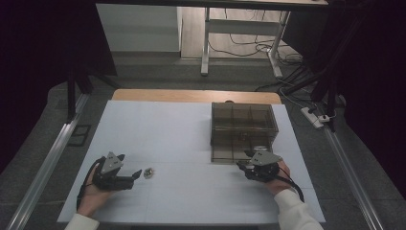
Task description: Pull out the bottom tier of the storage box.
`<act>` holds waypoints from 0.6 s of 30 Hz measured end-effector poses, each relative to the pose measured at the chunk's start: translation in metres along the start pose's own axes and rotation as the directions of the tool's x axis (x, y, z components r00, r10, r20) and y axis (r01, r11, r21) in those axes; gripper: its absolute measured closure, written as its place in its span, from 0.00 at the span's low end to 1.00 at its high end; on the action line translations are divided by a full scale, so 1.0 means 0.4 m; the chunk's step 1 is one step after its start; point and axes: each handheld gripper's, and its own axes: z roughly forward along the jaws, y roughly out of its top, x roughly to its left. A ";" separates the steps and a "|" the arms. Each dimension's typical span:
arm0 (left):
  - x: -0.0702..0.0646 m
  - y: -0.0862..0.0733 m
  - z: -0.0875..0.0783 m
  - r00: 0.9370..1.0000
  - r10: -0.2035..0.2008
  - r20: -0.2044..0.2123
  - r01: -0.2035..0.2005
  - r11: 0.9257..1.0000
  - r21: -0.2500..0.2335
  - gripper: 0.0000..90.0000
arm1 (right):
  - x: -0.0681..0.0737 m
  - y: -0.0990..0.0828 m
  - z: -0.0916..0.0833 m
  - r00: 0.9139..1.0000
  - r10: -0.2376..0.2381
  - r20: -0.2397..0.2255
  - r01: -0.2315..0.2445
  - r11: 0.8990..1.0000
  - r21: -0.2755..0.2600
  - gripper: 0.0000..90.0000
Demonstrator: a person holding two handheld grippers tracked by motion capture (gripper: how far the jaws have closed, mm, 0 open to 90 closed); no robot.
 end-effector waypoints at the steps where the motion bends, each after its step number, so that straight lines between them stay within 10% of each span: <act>1: 0.000 0.000 0.001 1.000 0.000 0.001 0.000 1.000 -0.001 0.16 | 0.000 -0.003 -0.004 1.000 0.019 -0.002 -0.019 1.000 -0.009 0.50; 18: -0.002 0.002 0.005 1.000 0.008 0.011 -0.008 1.000 0.002 0.16 | 0.002 -0.065 -0.087 0.992 0.129 0.012 -0.129 0.991 -0.034 0.49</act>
